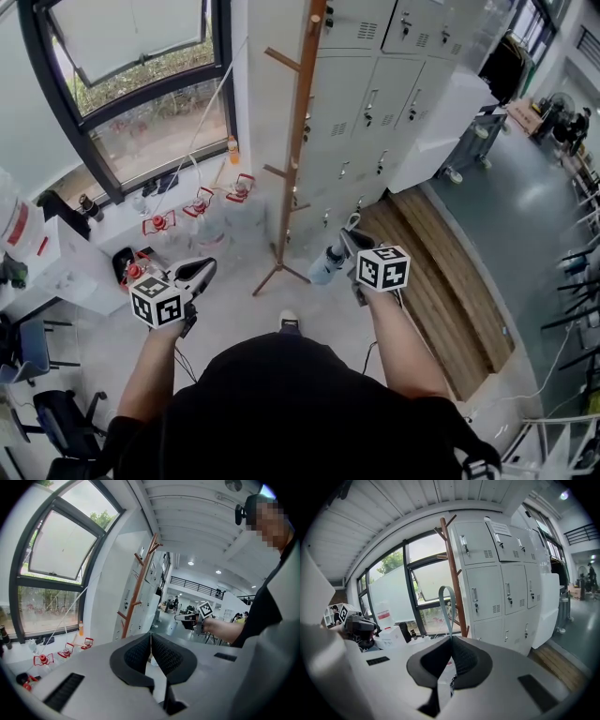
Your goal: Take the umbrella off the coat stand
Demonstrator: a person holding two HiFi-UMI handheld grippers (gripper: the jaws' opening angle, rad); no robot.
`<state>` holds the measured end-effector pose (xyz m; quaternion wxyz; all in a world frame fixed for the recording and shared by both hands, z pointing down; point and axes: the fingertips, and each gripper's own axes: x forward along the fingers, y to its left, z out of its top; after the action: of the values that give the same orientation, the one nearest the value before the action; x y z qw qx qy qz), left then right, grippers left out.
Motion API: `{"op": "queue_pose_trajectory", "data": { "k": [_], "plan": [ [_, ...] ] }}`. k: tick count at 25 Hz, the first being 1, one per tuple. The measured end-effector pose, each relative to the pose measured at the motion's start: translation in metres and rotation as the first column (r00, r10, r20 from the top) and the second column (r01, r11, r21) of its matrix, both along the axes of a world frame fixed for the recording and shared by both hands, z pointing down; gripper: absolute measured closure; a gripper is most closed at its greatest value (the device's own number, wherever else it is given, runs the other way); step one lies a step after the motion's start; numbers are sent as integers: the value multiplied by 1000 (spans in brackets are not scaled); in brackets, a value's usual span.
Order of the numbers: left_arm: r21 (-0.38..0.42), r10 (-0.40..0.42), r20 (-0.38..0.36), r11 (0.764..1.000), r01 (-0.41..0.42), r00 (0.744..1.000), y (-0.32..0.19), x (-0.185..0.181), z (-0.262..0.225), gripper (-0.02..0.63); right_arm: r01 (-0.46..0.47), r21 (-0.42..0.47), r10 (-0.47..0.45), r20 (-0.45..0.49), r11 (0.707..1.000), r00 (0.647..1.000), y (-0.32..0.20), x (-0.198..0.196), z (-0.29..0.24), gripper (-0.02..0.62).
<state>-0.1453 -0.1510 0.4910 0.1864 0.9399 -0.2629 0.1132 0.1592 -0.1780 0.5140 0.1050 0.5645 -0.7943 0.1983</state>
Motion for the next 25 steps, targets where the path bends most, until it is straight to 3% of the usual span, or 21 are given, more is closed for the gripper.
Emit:
{"op": "queue_pose_trajectory", "data": {
  "k": [25],
  "plan": [
    [4,2,-9,1000,-2,1000,4,2,0,578,6,5,-6,6,1000,1000,7,0,-5,581]
  ]
}}
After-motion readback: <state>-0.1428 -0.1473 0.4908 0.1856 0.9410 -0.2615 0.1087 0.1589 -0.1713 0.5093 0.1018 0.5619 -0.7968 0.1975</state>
